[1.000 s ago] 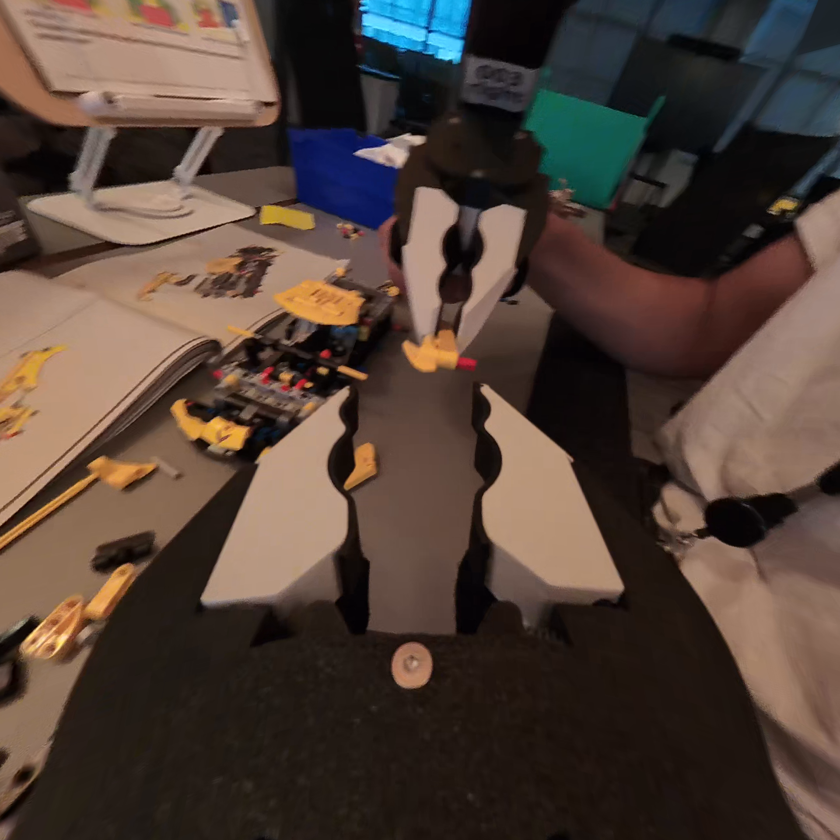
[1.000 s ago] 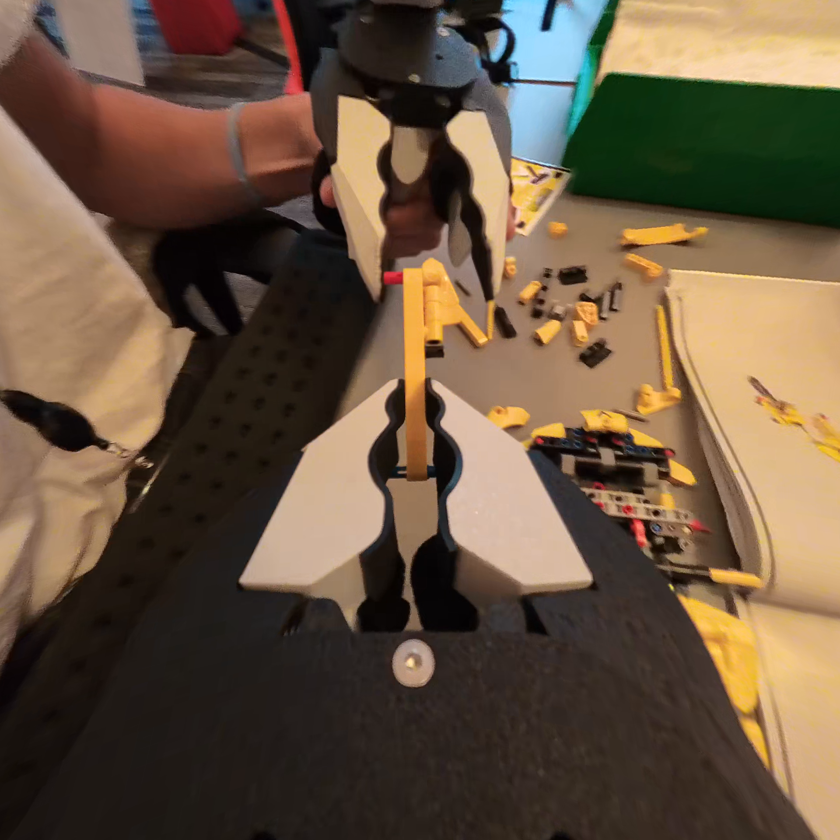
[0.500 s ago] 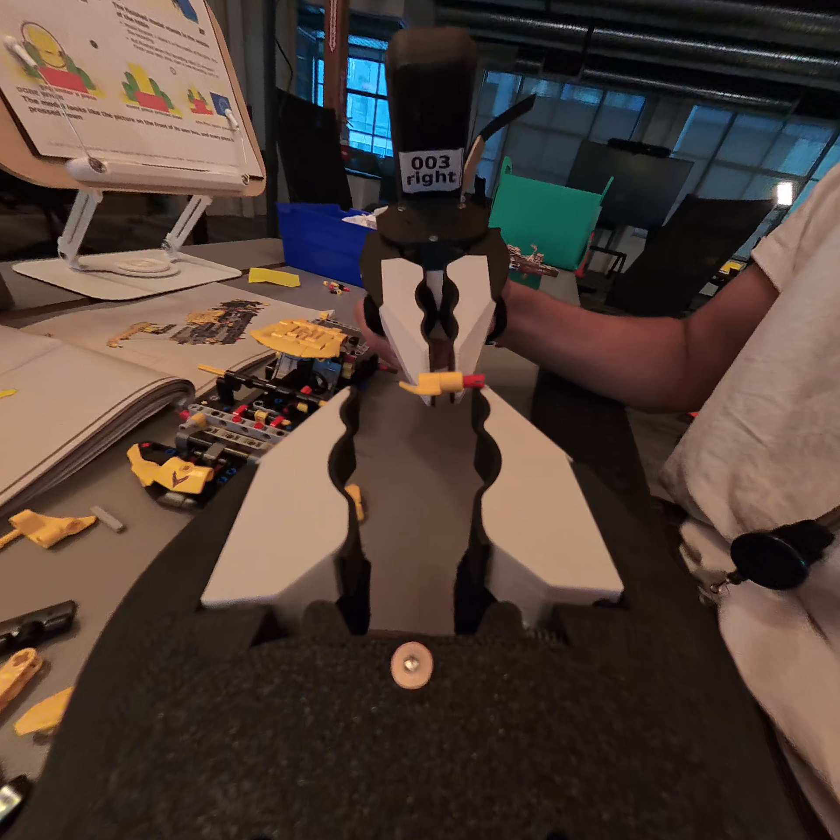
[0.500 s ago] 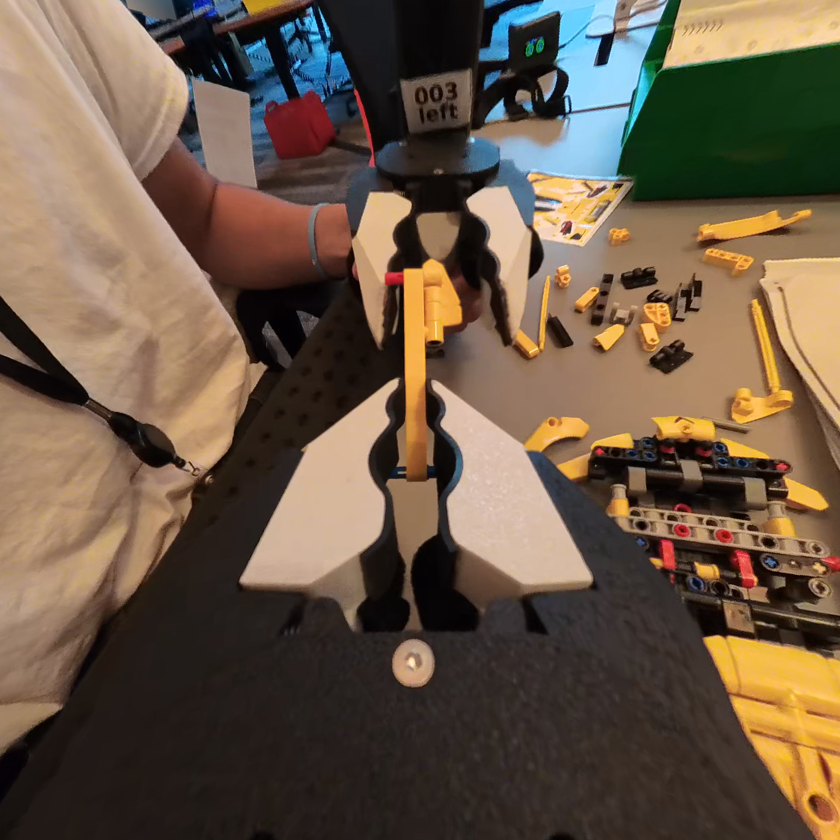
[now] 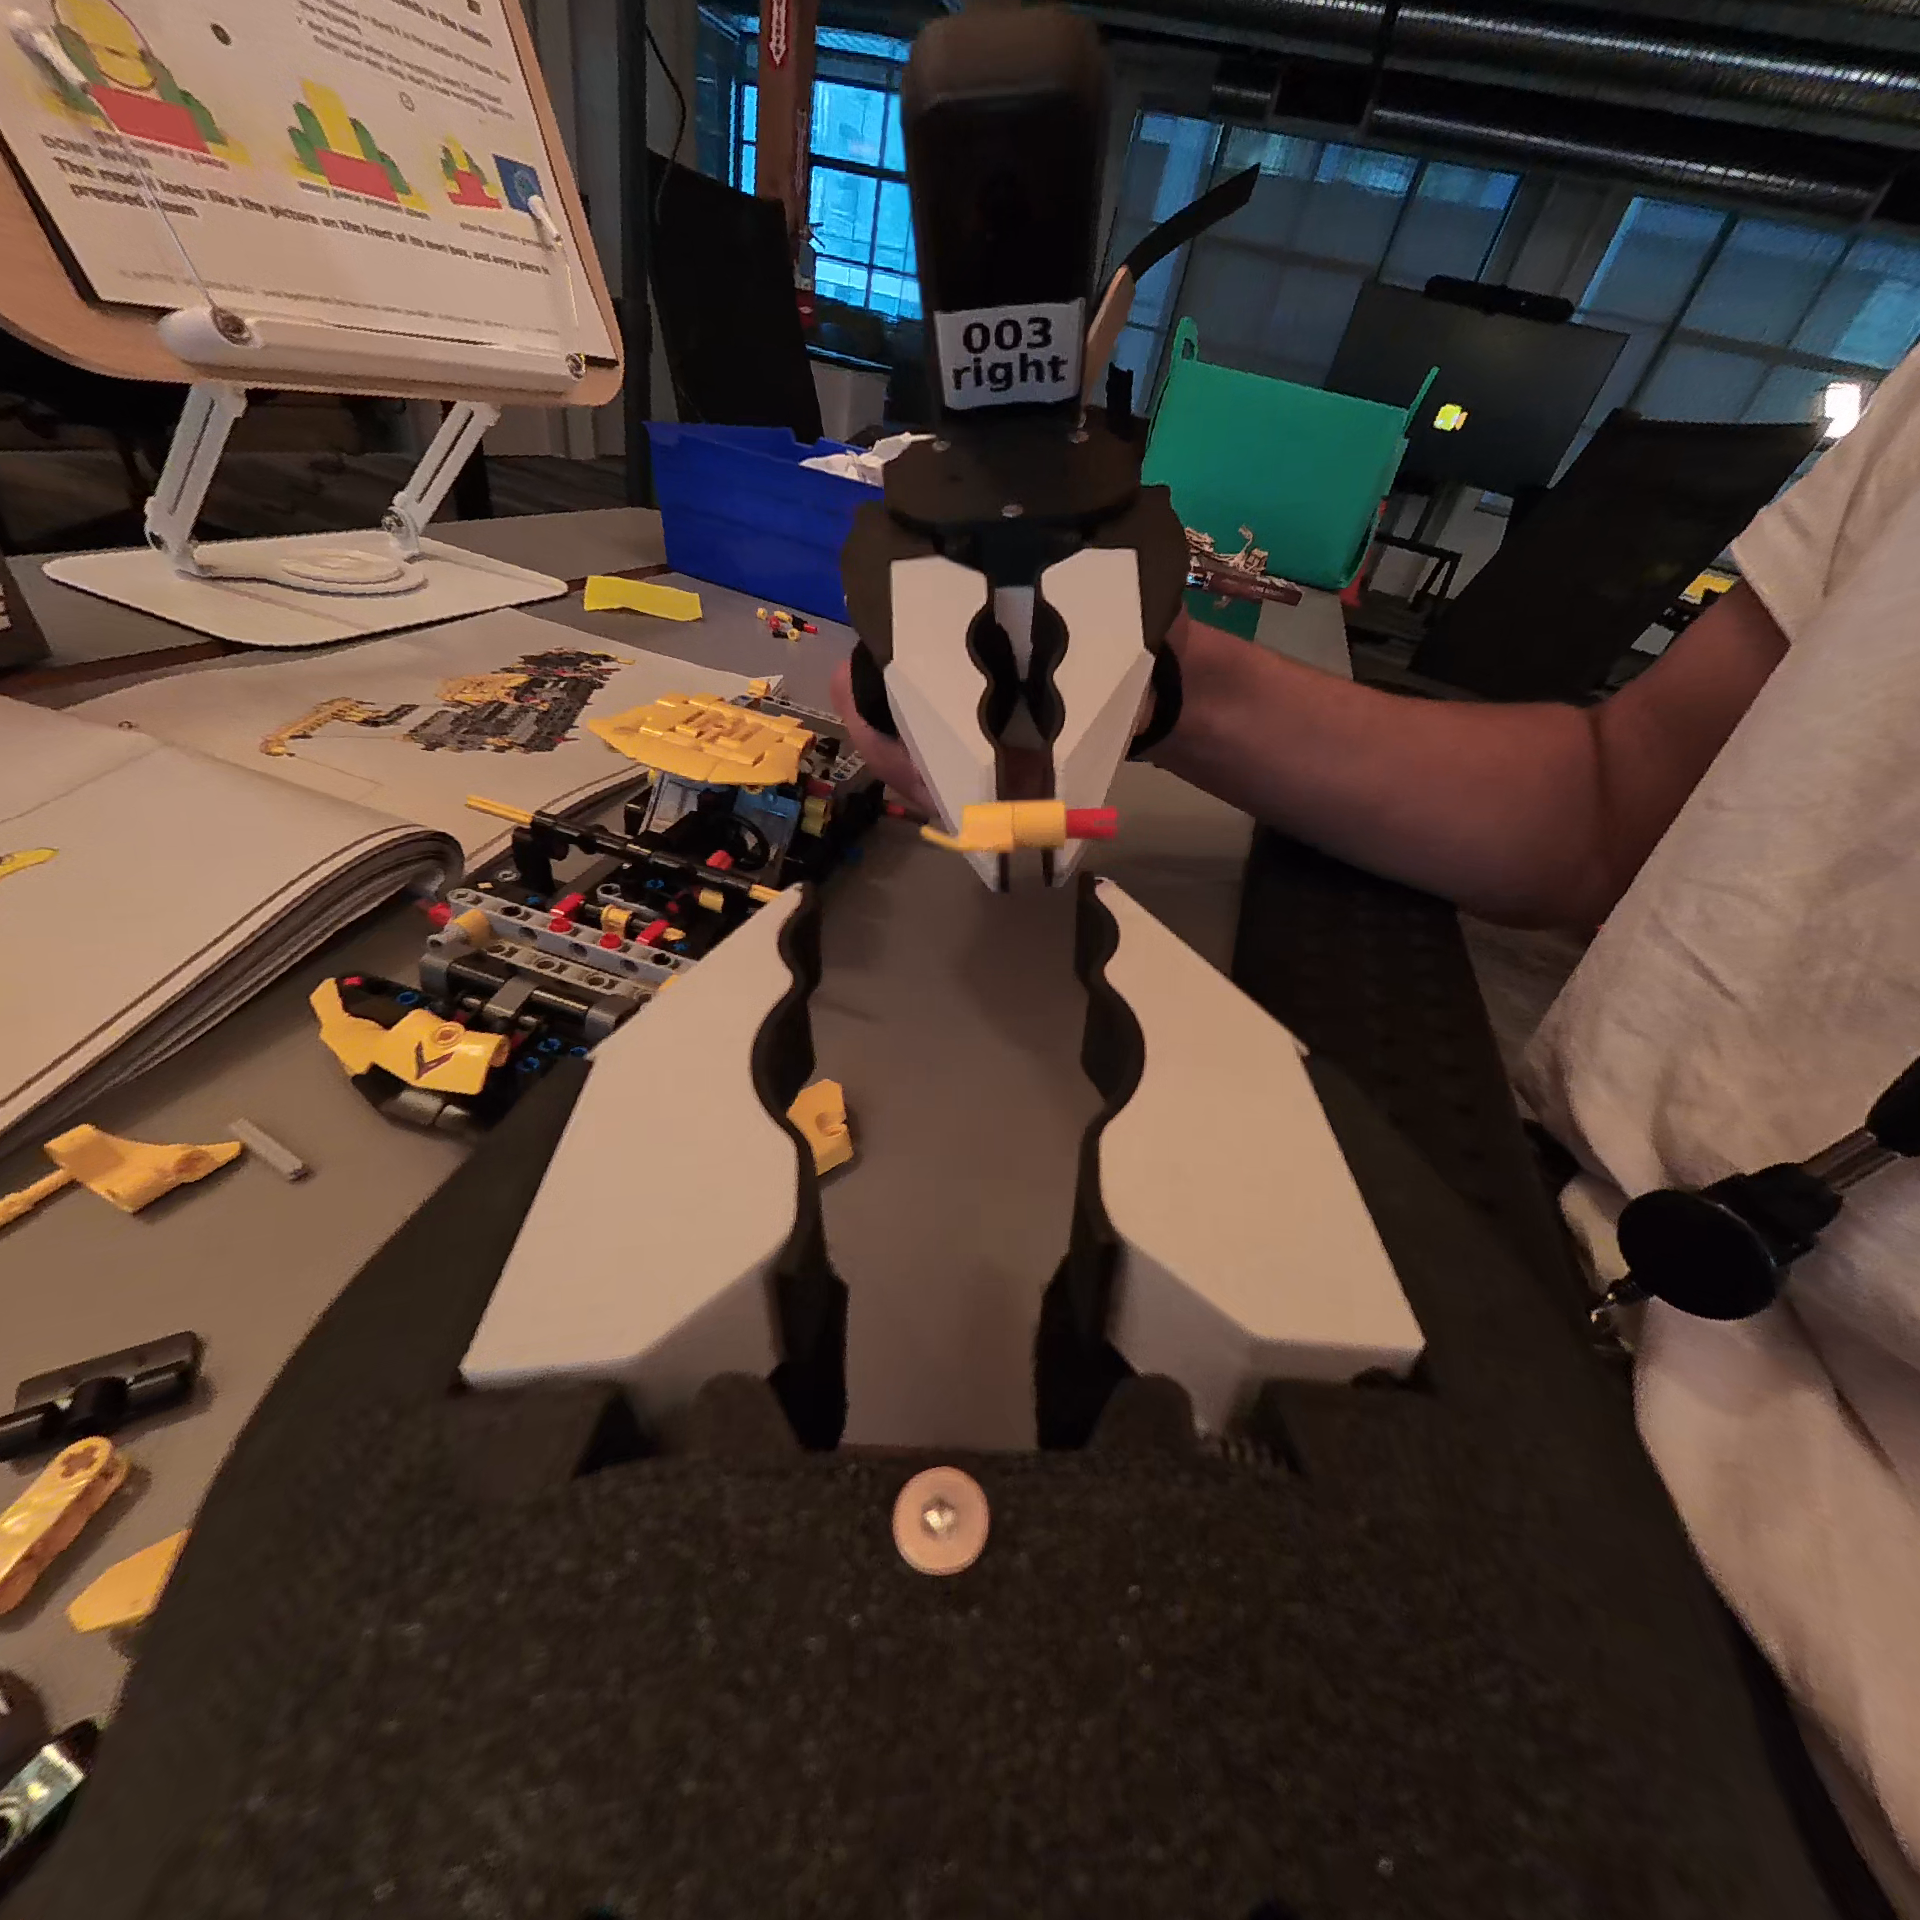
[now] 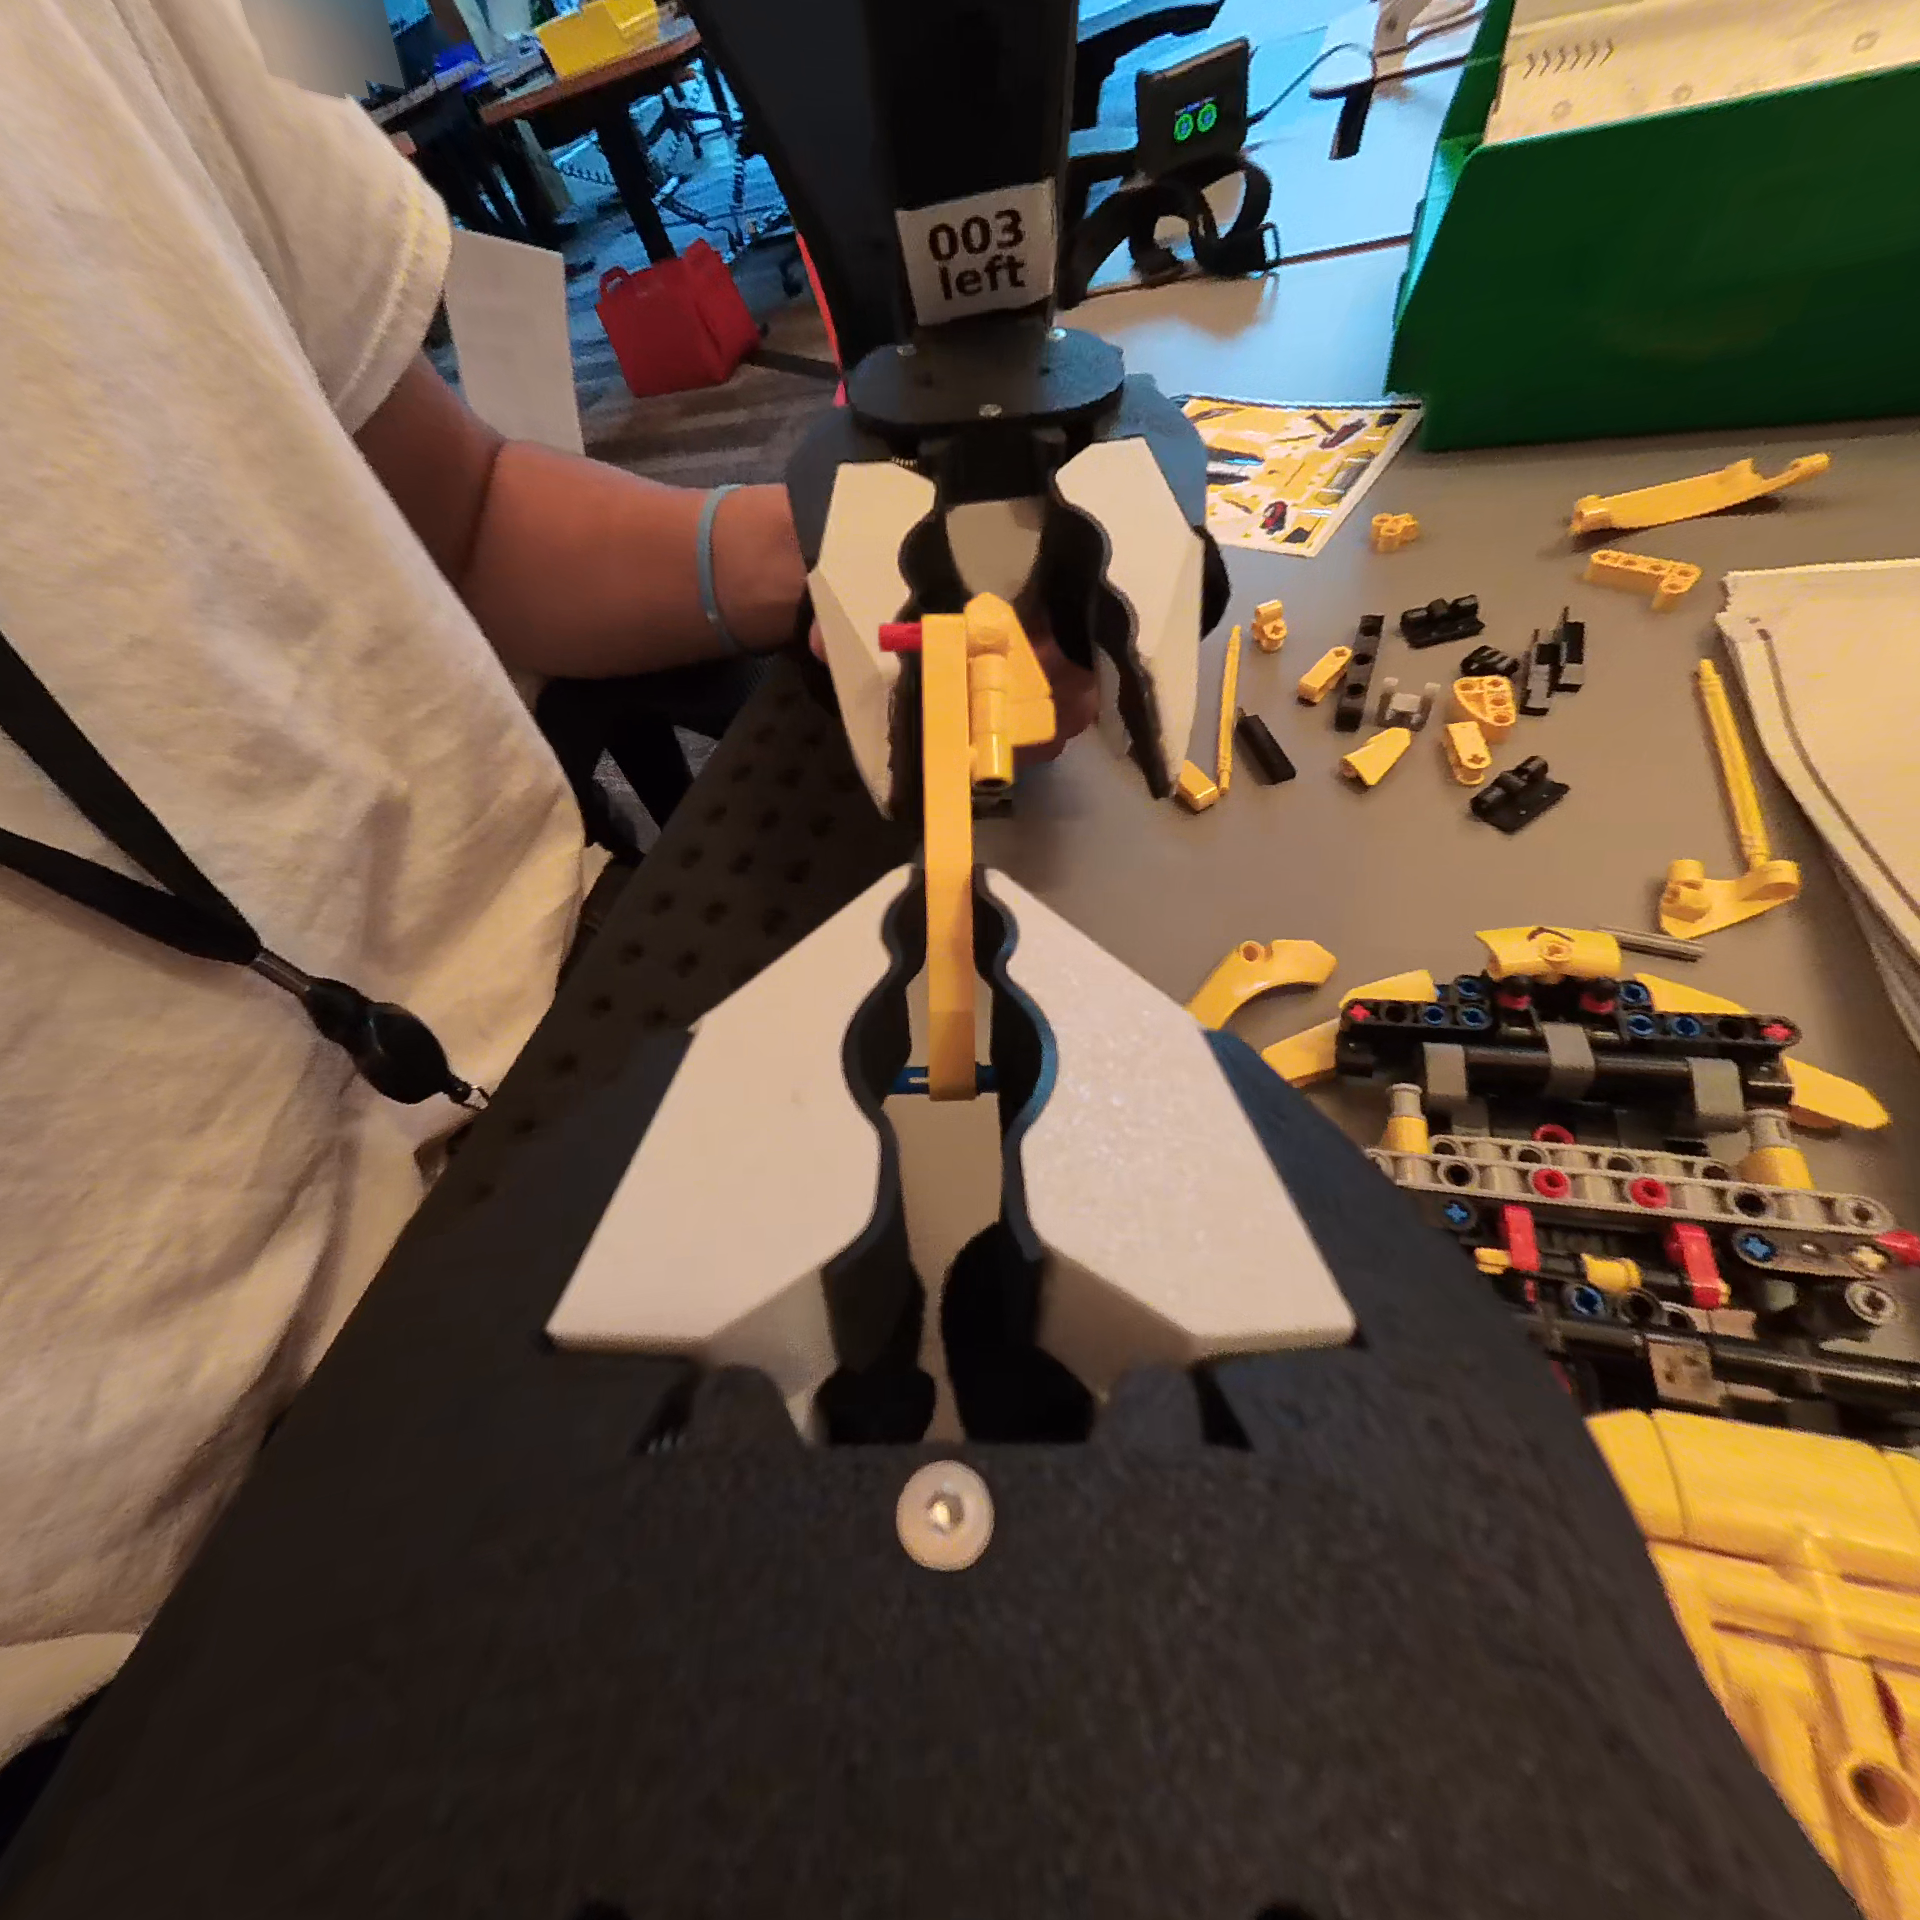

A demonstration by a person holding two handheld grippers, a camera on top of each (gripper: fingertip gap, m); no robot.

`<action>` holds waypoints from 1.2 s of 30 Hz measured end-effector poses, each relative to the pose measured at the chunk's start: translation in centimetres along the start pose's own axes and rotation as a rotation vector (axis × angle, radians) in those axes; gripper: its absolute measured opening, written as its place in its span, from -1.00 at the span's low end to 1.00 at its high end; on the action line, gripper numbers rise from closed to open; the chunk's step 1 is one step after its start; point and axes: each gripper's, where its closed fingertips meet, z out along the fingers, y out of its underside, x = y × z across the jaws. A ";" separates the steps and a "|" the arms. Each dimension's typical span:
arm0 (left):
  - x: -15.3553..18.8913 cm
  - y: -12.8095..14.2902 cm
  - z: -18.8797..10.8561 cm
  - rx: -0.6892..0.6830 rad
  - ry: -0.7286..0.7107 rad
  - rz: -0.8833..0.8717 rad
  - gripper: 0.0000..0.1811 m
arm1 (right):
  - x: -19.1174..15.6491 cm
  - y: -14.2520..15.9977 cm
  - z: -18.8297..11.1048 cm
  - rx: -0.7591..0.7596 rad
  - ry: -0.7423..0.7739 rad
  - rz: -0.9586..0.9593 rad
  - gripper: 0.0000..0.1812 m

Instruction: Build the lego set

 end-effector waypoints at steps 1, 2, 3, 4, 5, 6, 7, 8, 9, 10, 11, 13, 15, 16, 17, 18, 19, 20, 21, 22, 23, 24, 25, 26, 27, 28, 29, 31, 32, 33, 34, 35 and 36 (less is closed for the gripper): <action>-0.1 0.0 0.0 -0.001 -0.003 -0.005 -0.46 | 0.1 -0.1 -0.1 0.009 0.009 -0.005 -0.92; -0.2 0.0 0.0 -0.002 -0.008 -0.007 -0.46 | 0.2 -0.3 -0.2 0.016 0.020 -0.008 -0.92; -0.3 0.0 -0.1 0.000 -0.012 -0.008 -0.46 | 0.6 -0.3 -0.3 0.017 0.046 -0.018 -0.92; -0.3 -0.1 -0.1 0.004 -0.013 -0.011 -0.46 | 1.2 -0.3 -0.4 0.009 0.090 -0.037 -0.92; -0.4 -0.2 -0.2 0.014 -0.013 -0.020 -0.46 | 1.8 -0.1 -0.6 -0.008 0.146 -0.067 -0.92; -0.5 -0.5 -0.3 0.028 -0.014 -0.036 -0.46 | 2.7 -0.1 -0.8 -0.023 0.225 -0.114 -0.92; -0.8 -0.7 -0.5 0.041 -0.020 -0.056 -0.46 | 3.8 -0.3 -1.2 -0.030 0.333 -0.180 -0.92; -1.2 -0.9 -0.7 0.054 -0.033 -0.081 -0.46 | 4.5 -0.8 -1.6 -0.035 0.432 -0.259 -0.93; -1.9 -1.1 -0.9 0.072 -0.055 -0.112 -0.46 | 5.2 -1.3 -2.0 -0.046 0.533 -0.344 -0.93; -2.6 -1.4 -1.1 0.091 -0.077 -0.146 -0.46 | 5.7 -1.7 -2.5 -0.066 0.632 -0.439 -0.93; -3.0 -1.7 -1.4 0.113 -0.087 -0.178 -0.47 | 5.9 -2.1 -2.8 -0.092 0.710 -0.537 -0.93; -3.6 -2.4 -1.8 0.161 -0.093 -0.230 -0.47 | 5.9 -2.7 -3.0 -0.160 0.848 -0.742 -0.92; -3.6 -2.9 -2.1 0.192 -0.090 -0.239 -0.48 | 5.8 -3.1 -3.0 -0.232 0.973 -0.968 -0.93; -3.5 -3.0 -2.2 0.192 -0.088 -0.228 -0.50 | 5.5 -3.5 -2.9 -0.247 1.034 -1.090 -0.93; -3.3 -3.0 -2.1 0.189 -0.084 -0.209 -0.53 | 5.1 -3.8 -2.6 -0.250 1.075 -1.210 -0.93; -2.9 -3.0 -2.1 0.186 -0.078 -0.187 -0.57 | 4.7 -3.8 -2.2 -0.263 1.085 -1.295 -0.93; -2.6 -2.9 -1.9 0.176 -0.075 -0.163 -0.61 | 4.6 -3.6 -1.8 -0.281 1.086 -1.331 -0.93; -2.4 -2.7 -1.8 0.159 -0.075 -0.138 -0.67 | 4.6 -3.5 -1.6 -0.287 1.088 -1.336 -0.93; -2.2 -2.5 -1.6 0.143 -0.075 -0.115 -0.75 | 4.6 -3.4 -1.4 -0.286 1.079 -1.329 -0.93; -2.0 -2.3 -1.5 0.131 -0.076 -0.092 -0.81 | 4.5 -3.5 -1.3 -0.274 1.079 -1.325 -0.93; -1.9 -2.2 -1.4 0.119 -0.082 -0.071 -0.87 | 4.4 -3.7 -1.4 -0.258 1.087 -1.332 -0.93; -1.9 -2.1 -1.4 0.110 -0.096 -0.048 -0.90 | 4.4 -3.7 -1.4 -0.260 1.078 -1.335 -0.93; -1.9 -2.0 -1.3 0.102 -0.110 -0.026 -0.90 | 4.4 -3.6 -1.4 -0.260 1.073 -1.331 -0.93; -1.9 -2.0 -1.3 0.099 -0.119 -0.009 -0.90 | 4.4 -3.5 -1.4 -0.261 1.071 -1.331 -0.93; -1.8 -1.9 -1.2 0.095 -0.124 0.001 -0.90 | 4.4 -3.5 -1.4 -0.266 1.071 -1.334 -0.93; -1.9 -1.8 -1.2 0.091 -0.129 0.007 -0.90 | 4.4 -3.4 -1.4 -0.271 1.072 -1.340 -0.92; -1.9 -1.8 -1.2 0.090 -0.132 0.007 -0.89 | 4.4 -3.4 -1.5 -0.272 1.074 -1.345 -0.93; -2.0 -2.1 -1.4 0.104 -0.137 -0.008 -0.83 | 4.4 -3.3 -1.4 -0.281 1.072 -1.343 -0.93; -2.1 -2.3 -1.6 0.118 -0.134 -0.019 -0.79 | 4.4 -3.3 -1.5 -0.283 1.076 -1.350 -0.93; -2.1 -2.6 -1.7 0.133 -0.127 -0.029 -0.78 | 4.4 -3.2 -1.4 -0.286 1.071 -1.357 -0.92; -2.1 -2.8 -1.9 0.147 -0.124 -0.032 -0.79 | 4.3 -3.0 -1.2 -0.288 1.058 -1.358 -0.93; -2.0 -3.0 -2.0 0.156 -0.121 -0.025 -0.82 | 4.2 -3.0 -1.1 -0.282 1.050 -1.356 -0.93; -1.7 -3.0 -2.0 0.157 -0.113 -0.006 -0.89 | 4.2 -3.1 -1.1 -0.280 1.055 -1.354 -0.93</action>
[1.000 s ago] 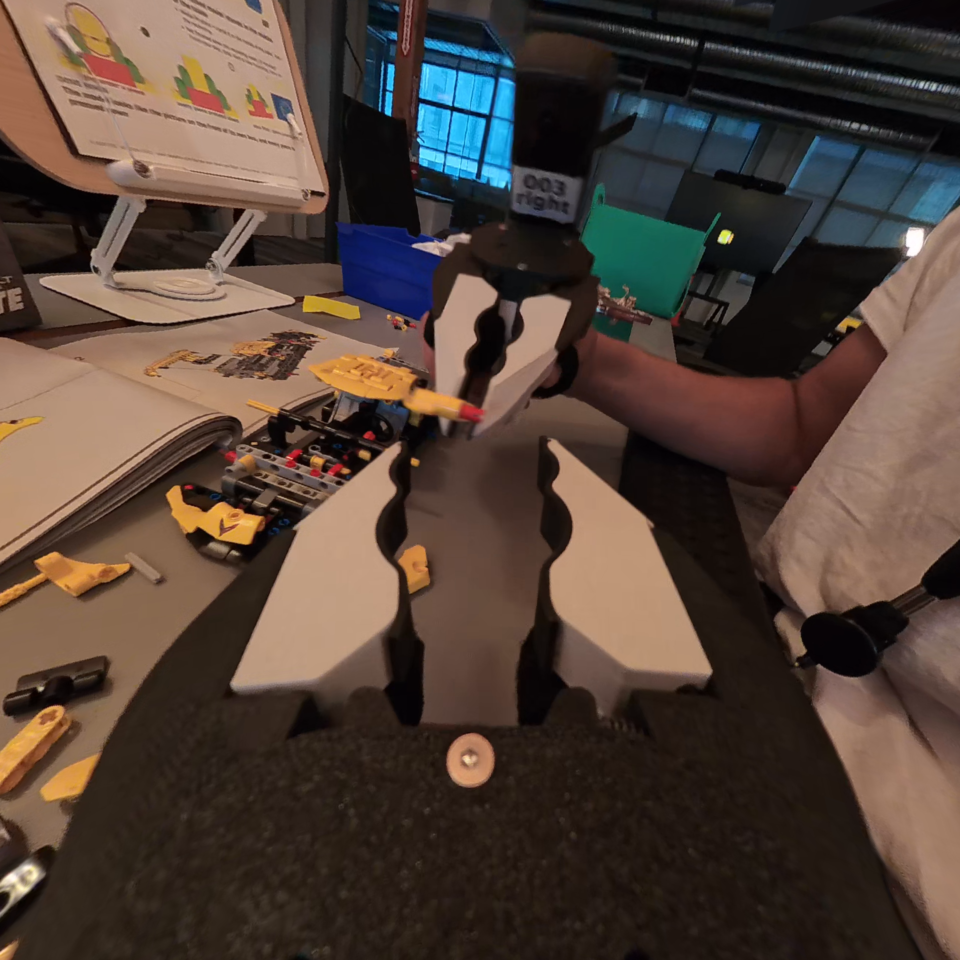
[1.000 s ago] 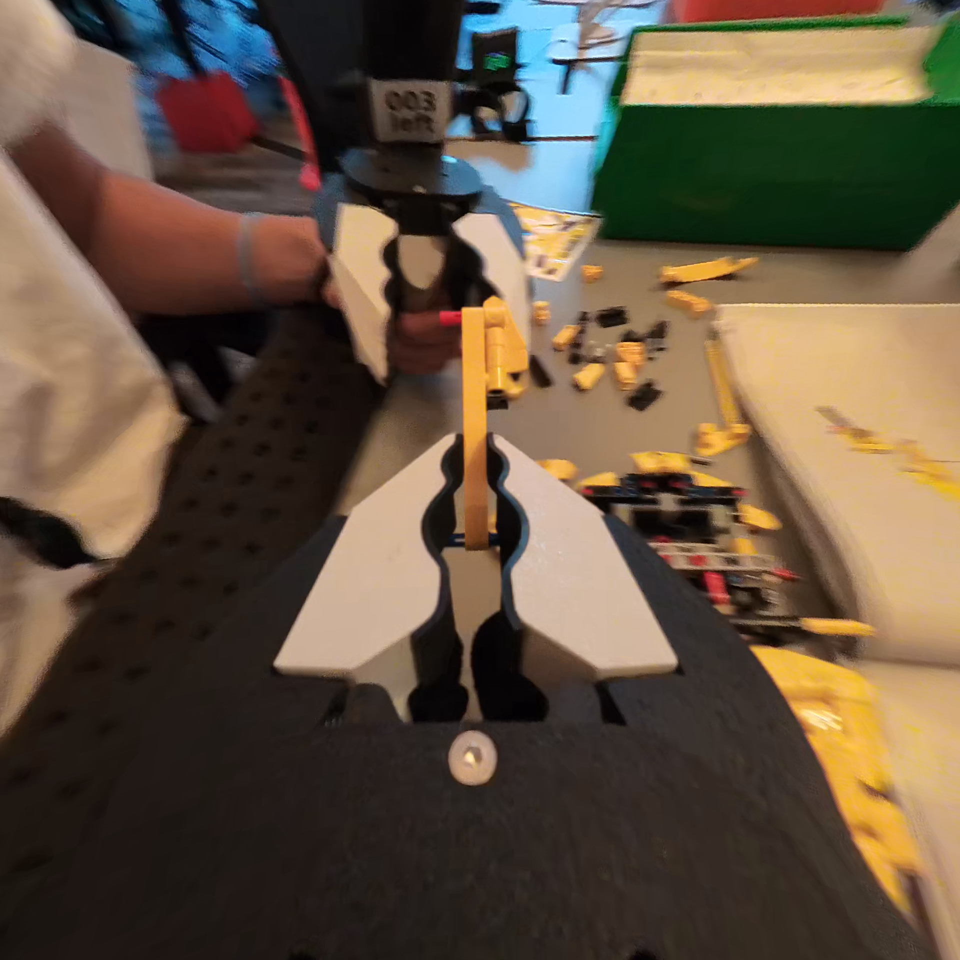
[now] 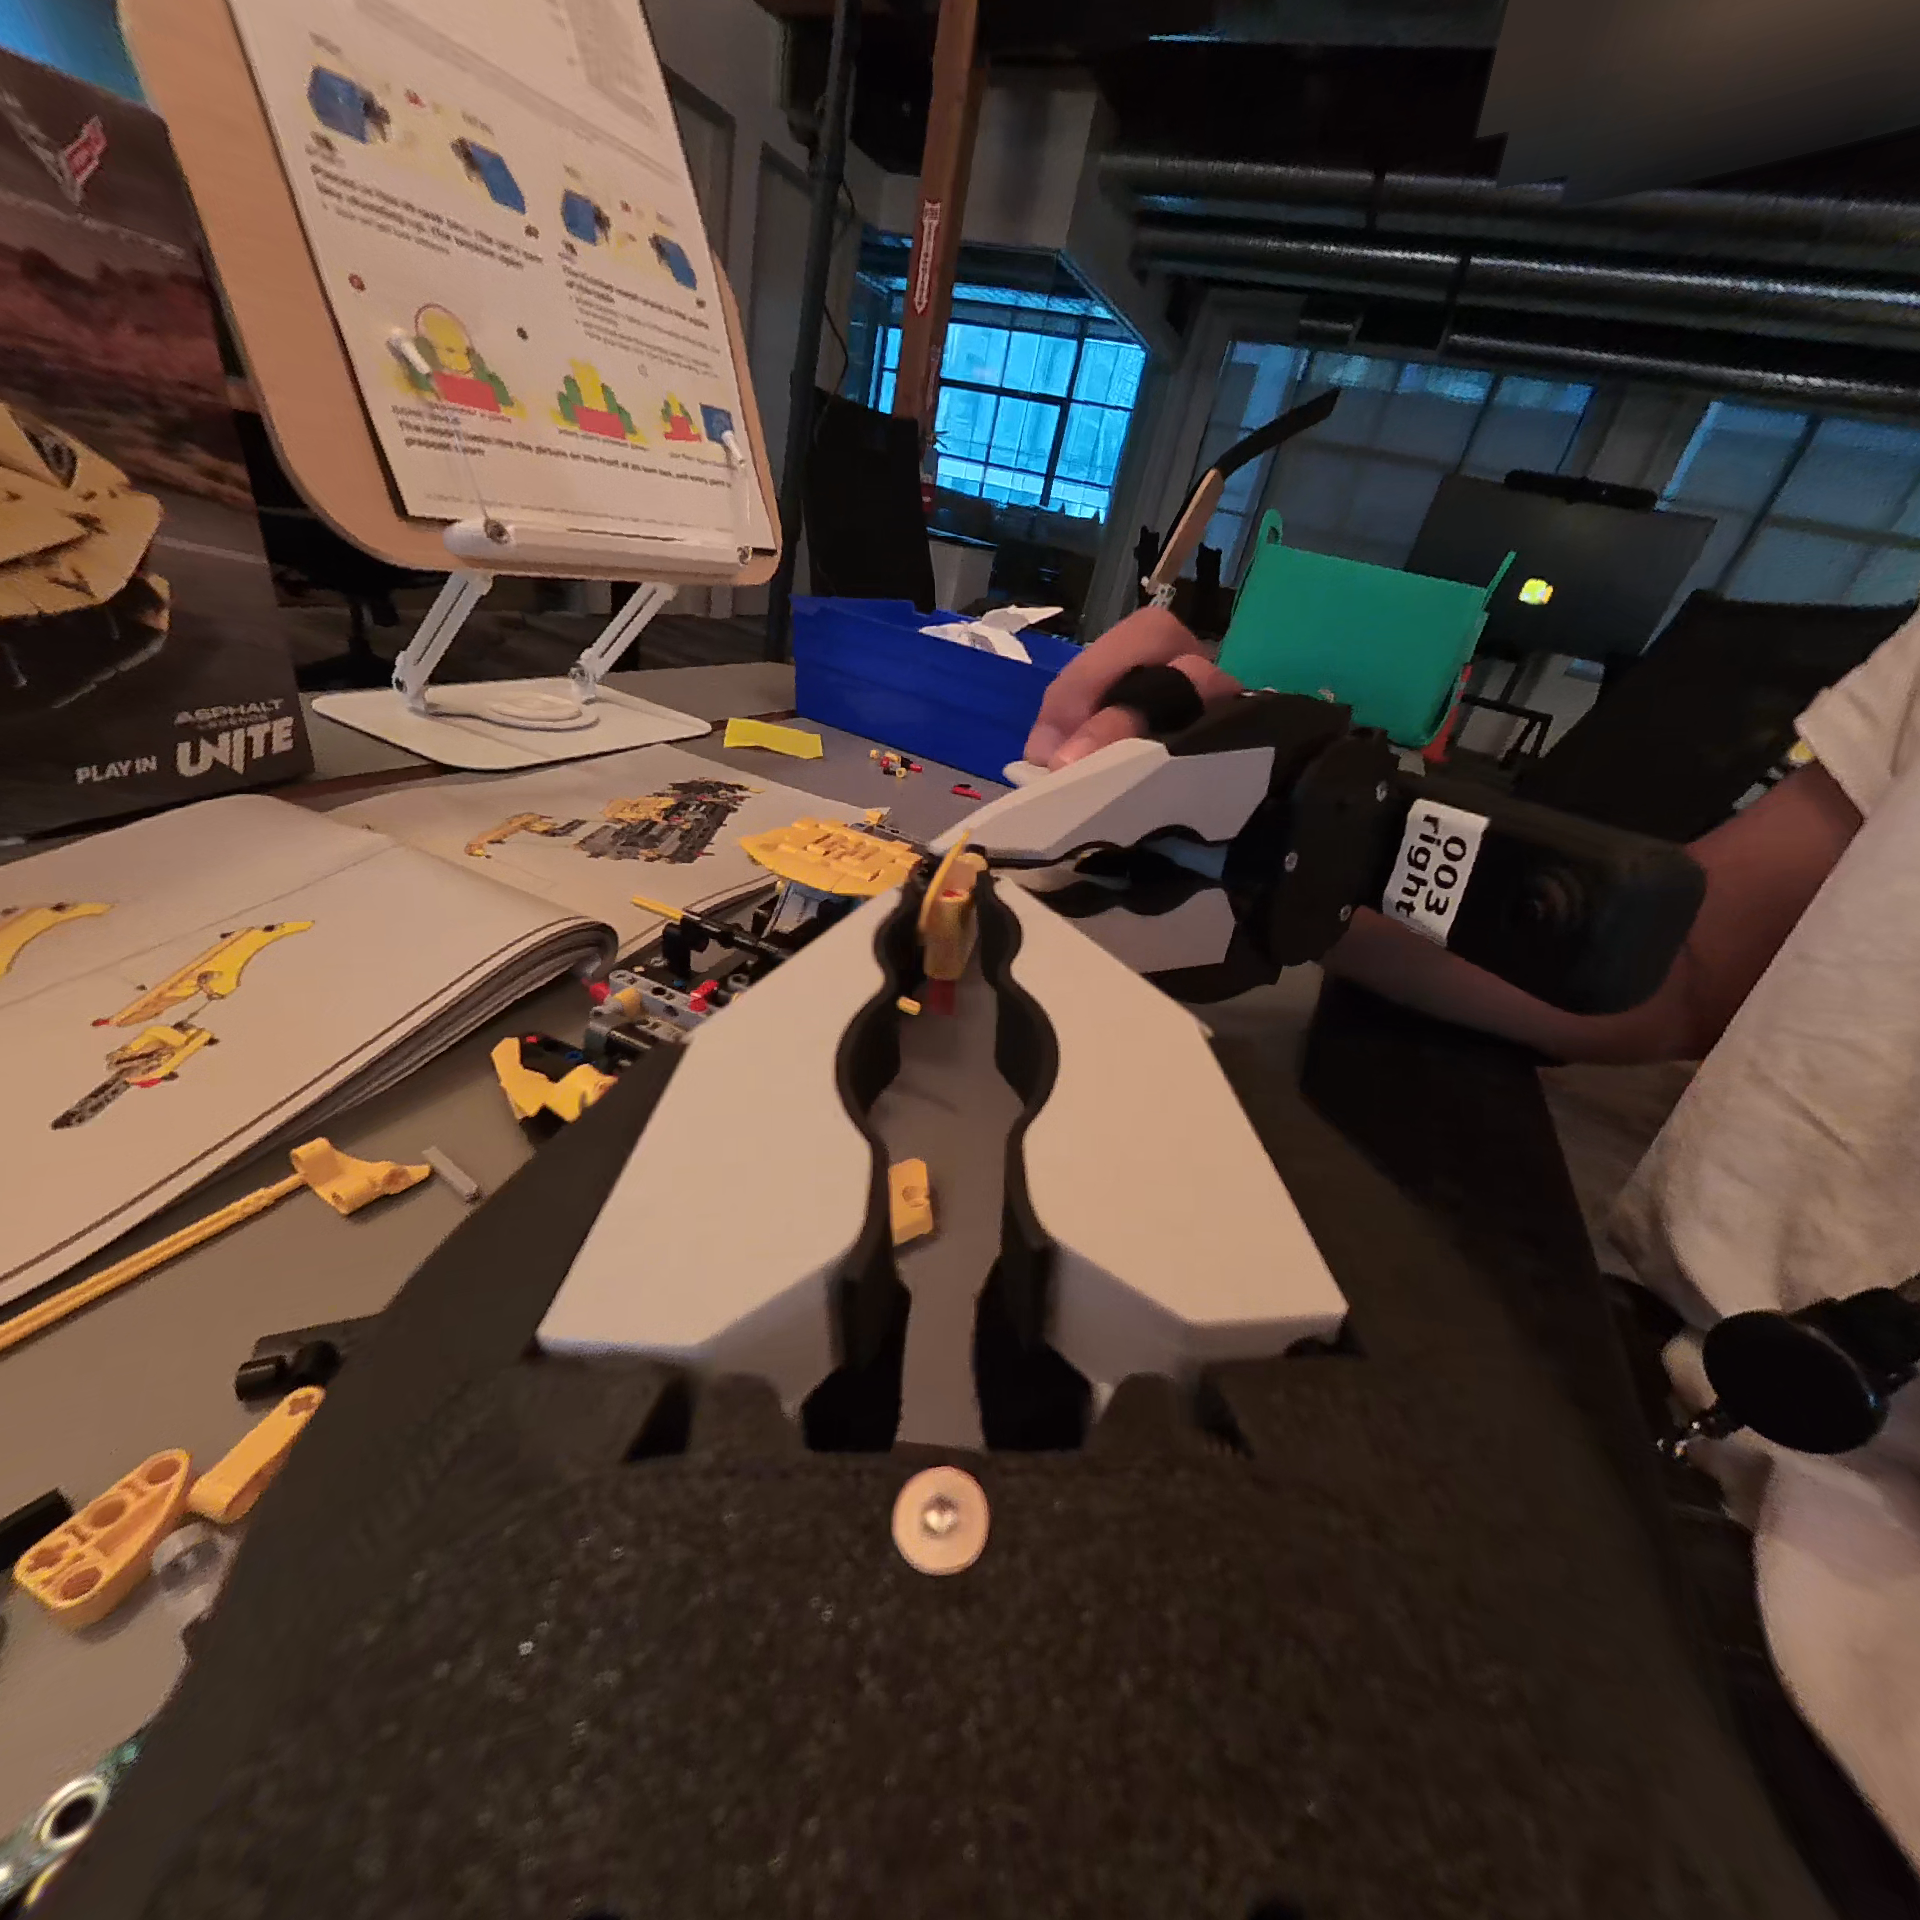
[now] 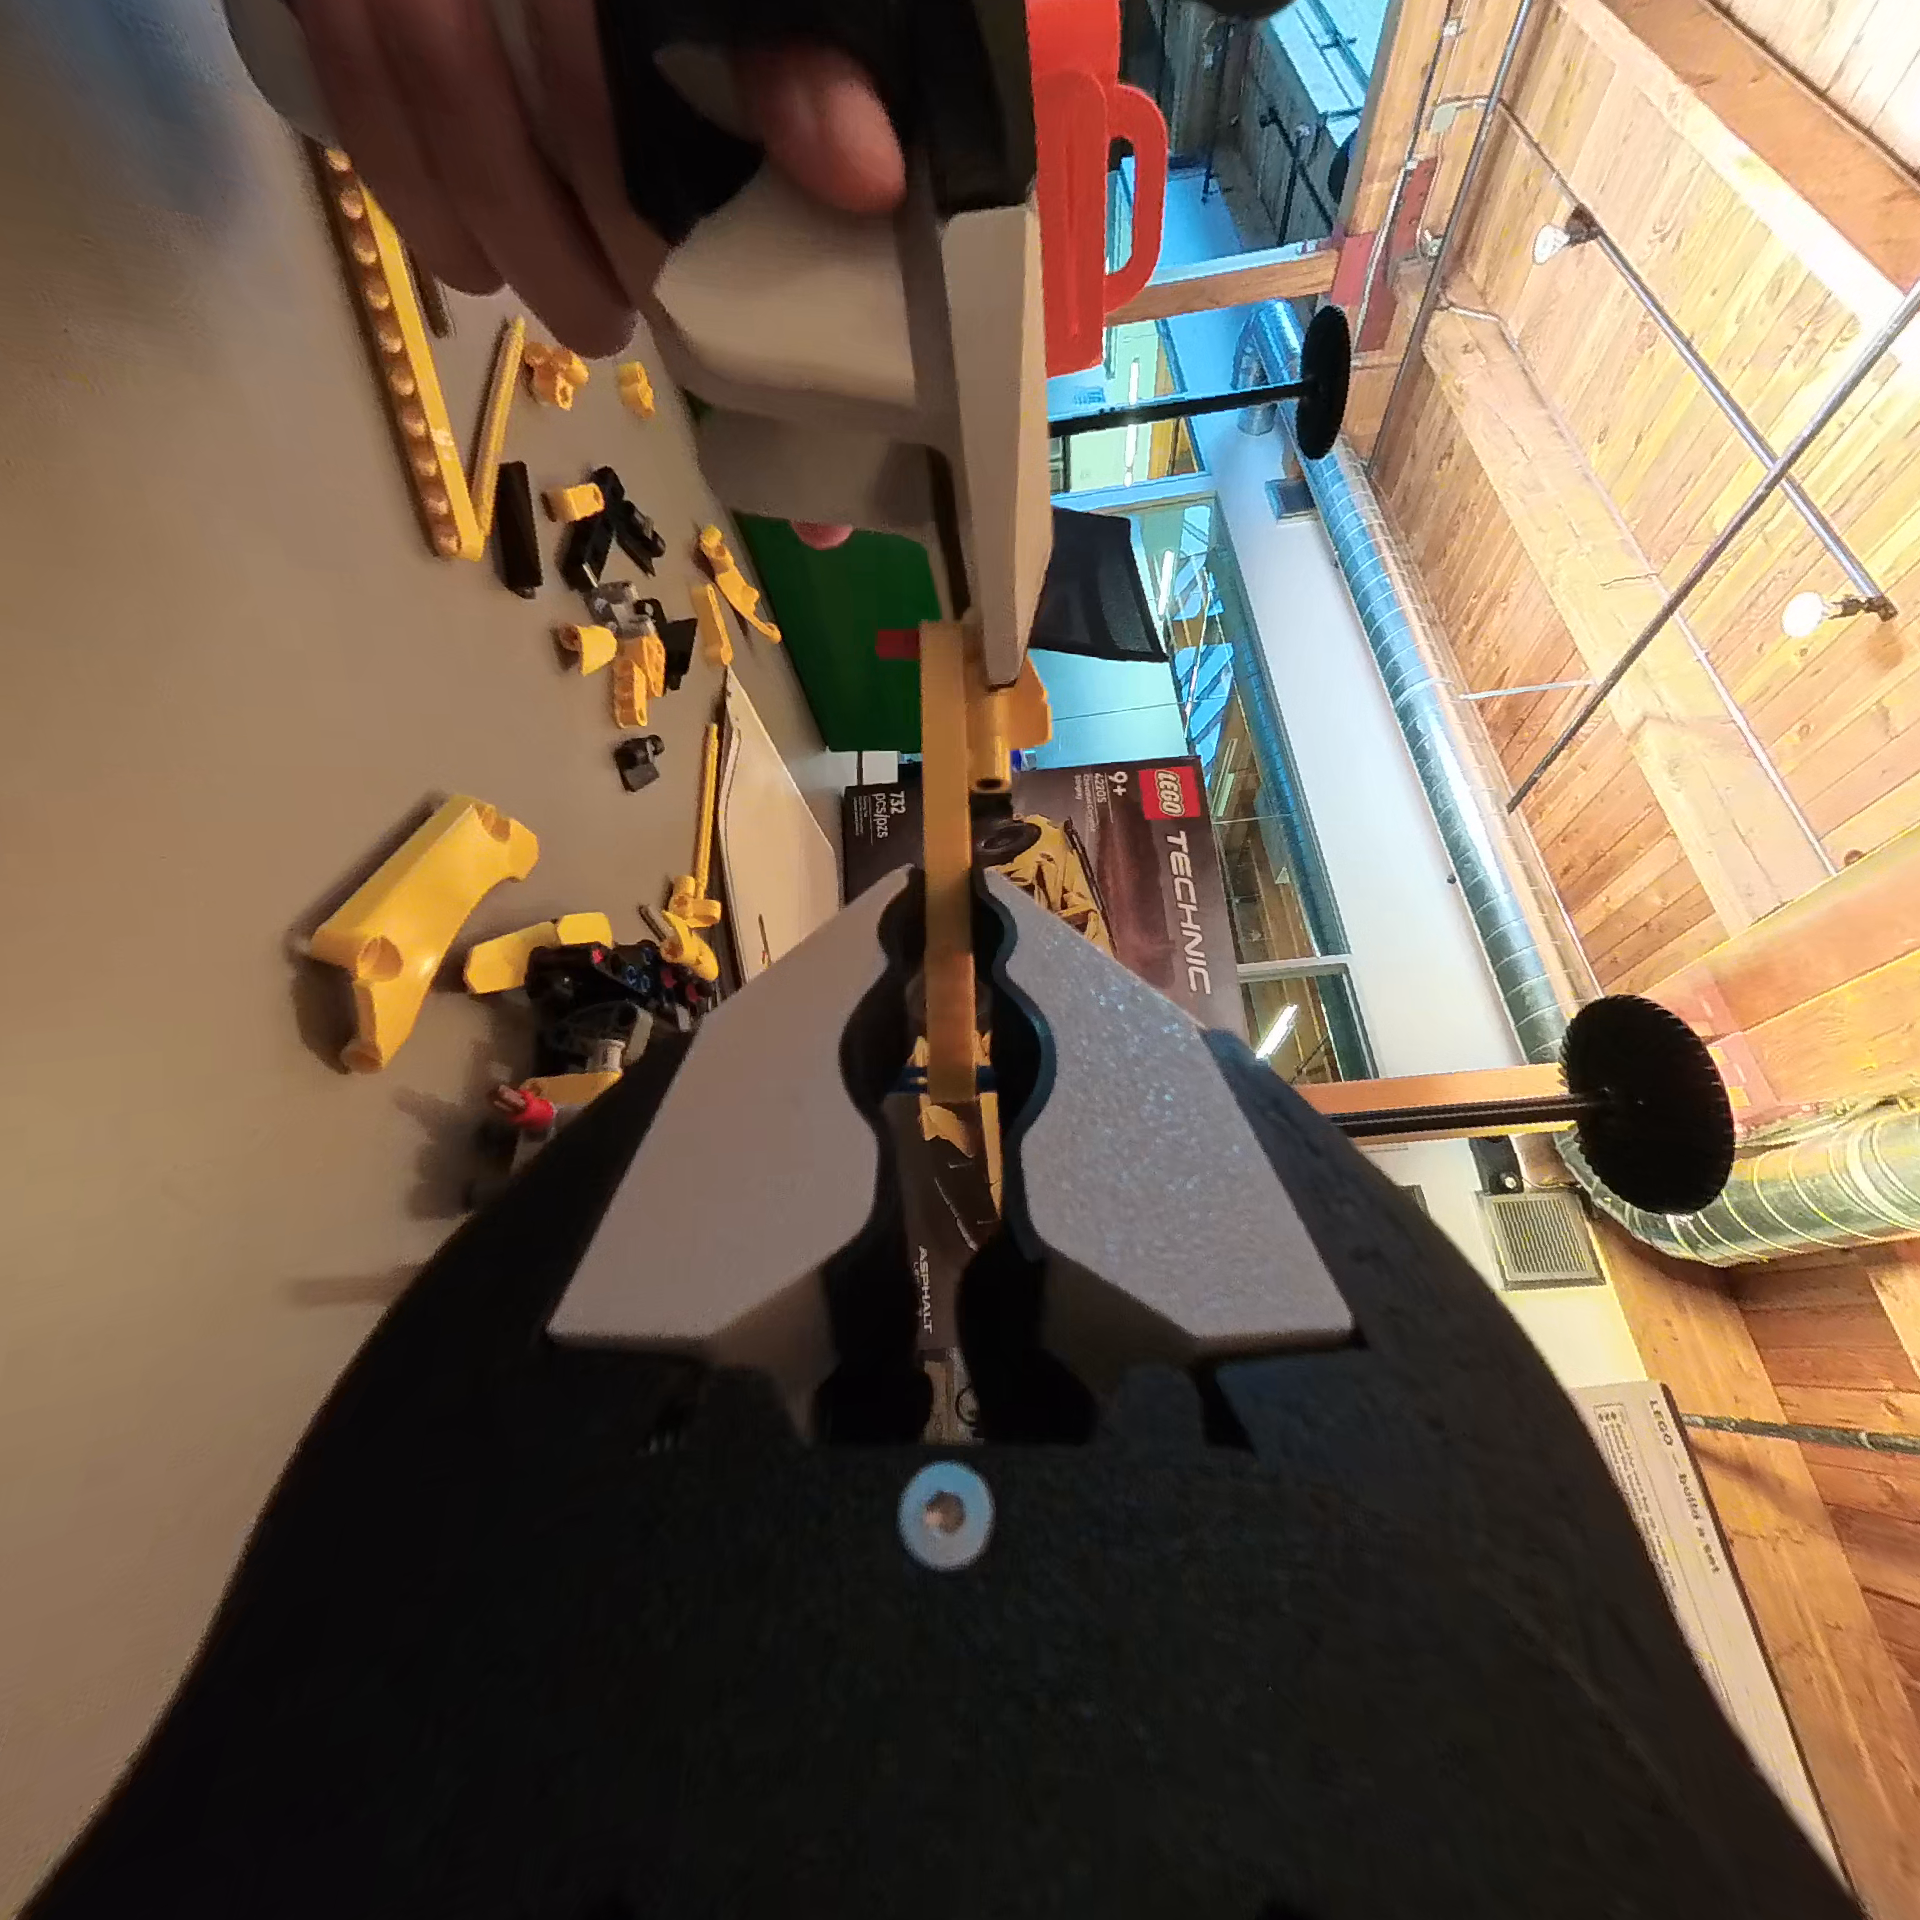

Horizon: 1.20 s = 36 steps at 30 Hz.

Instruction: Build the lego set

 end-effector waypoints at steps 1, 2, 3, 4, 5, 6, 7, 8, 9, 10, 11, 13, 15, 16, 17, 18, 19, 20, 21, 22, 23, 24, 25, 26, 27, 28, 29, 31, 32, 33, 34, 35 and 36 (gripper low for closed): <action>0.2 0.1 0.0 -0.003 0.001 0.019 -0.89 | -0.1 0.1 0.0 -0.007 -0.005 0.001 -0.93; 0.3 0.1 0.1 -0.007 -0.002 0.039 -0.90 | -0.1 0.2 0.1 -0.012 -0.006 0.002 -0.92; 0.3 0.2 0.1 -0.014 -0.005 0.058 -0.90 | -0.1 0.2 0.1 -0.011 -0.007 0.004 -0.93; 0.4 0.3 0.1 -0.021 -0.004 0.078 -0.91 | -0.1 0.2 0.1 -0.007 -0.010 0.008 -0.93; 0.7 0.3 0.1 -0.028 0.004 0.101 -0.92 | -0.1 0.2 0.1 -0.003 -0.009 0.016 -0.93; 0.9 0.3 0.1 -0.035 0.004 0.135 -0.92 | -0.2 0.2 0.2 0.003 -0.012 0.037 -0.92; 1.0 0.4 0.1 -0.045 -0.004 0.183 -0.93 | -0.2 0.2 0.2 0.004 -0.017 0.063 -0.92; 1.1 0.5 0.1 -0.057 -0.014 0.235 -0.93 | -0.2 0.3 0.2 -0.004 -0.024 0.085 -0.91; 1.2 0.7 0.1 -0.072 -0.023 0.290 -0.93 | -0.2 0.4 0.1 -0.005 -0.032 0.109 -0.88; 1.2 0.9 0.1 -0.097 -0.041 0.354 -0.93 | 0.0 0.2 0.1 0.008 -0.036 0.153 -0.77; 1.0 1.1 0.1 -0.132 -0.069 0.439 -0.93 | 0.1 0.2 0.0 0.015 -0.050 0.219 -0.68; 0.5 1.9 -0.1 -0.229 -0.134 0.668 -0.93 | 0.0 0.0 -0.3 0.035 -0.144 0.427 -0.52; -0.1 2.6 -0.4 -0.332 -0.194 0.925 -0.92 | 0.3 0.0 -0.6 0.070 -0.257 0.706 -0.52; -0.2 2.8 -0.5 -0.366 -0.212 1.032 -0.92 | 0.1 0.2 -0.6 0.069 -0.333 0.853 -0.56; -0.3 2.9 -0.5 -0.389 -0.226 1.120 -0.92 | -0.2 0.8 -0.4 0.048 -0.396 0.994 -0.51; -0.2 3.0 -0.5 -0.402 -0.234 1.193 -0.92 | -0.6 1.0 -0.2 0.033 -0.467 1.119 -0.45; -0.1 2.9 -0.4 -0.404 -0.238 1.253 -0.92 | -1.4 0.9 -0.3 0.031 -0.563 1.210 -0.37; 0.1 2.9 -0.3 -0.405 -0.230 1.306 -0.92 | -2.2 0.7 -0.4 0.030 -0.643 1.241 -0.29; 0.3 3.1 -0.3 -0.418 -0.216 1.354 -0.92 | -2.6 0.7 -0.5 0.027 -0.671 1.214 -0.28; 0.4 3.2 -0.2 -0.436 -0.205 1.402 -0.92 | -2.8 0.8 -0.5 0.016 -0.649 1.149 -0.32; 0.5 3.4 -0.2 -0.452 -0.184 1.453 -0.92 | -2.8 0.8 -0.5 0.005 -0.616 1.073 -0.40; 0.6 3.6 -0.2 -0.470 -0.160 1.505 -0.93 | -2.6 0.9 -0.5 -0.004 -0.568 1.010 -0.46; 0.6 3.8 -0.2 -0.488 -0.141 1.562 -0.92 | -2.2 0.7 -0.5 0.000 -0.523 0.958 -0.50; 0.7 4.0 -0.2 -0.508 -0.115 1.617 -0.92 | -2.0 0.5 -0.5 -0.001 -0.486 0.906 -0.51; 0.7 4.4 -0.3 -0.535 -0.086 1.663 -0.92 | -2.1 0.5 -0.5 -0.016 -0.465 0.852 -0.51; 0.7 4.6 -0.4 -0.552 -0.060 1.704 -0.92 | -2.6 0.4 -0.5 -0.035 -0.474 0.802 -0.52; 0.9 4.8 -0.4 -0.555 -0.035 1.737 -0.92 | -3.2 0.4 -0.5 -0.051 -0.491 0.765 -0.52; 1.2 5.1 -0.6 -0.560 0.013 1.767 -0.92 | -4.0 0.3 -0.5 -0.067 -0.518 0.728 -0.52; 1.4 5.1 -0.6 -0.554 0.029 1.781 -0.92 | -4.4 0.2 -0.6 -0.065 -0.537 0.723 -0.55; 1.6 5.1 -0.7 -0.552 0.041 1.794 -0.92 | -4.5 0.2 -0.6 -0.064 -0.537 0.721 -0.58; 1.8 5.1 -0.7 -0.550 0.047 1.804 -0.92 | -4.6 0.2 -0.6 -0.062 -0.537 0.718 -0.62; 2.0 5.2 -0.7 -0.546 0.054 1.807 -0.92 | -4.6 0.2 -0.6 -0.058 -0.542 0.713 -0.67; 2.1 5.4 -0.7 -0.550 0.052 1.795 -0.92 | -4.6 0.2 -0.6 -0.059 -0.537 0.706 -0.76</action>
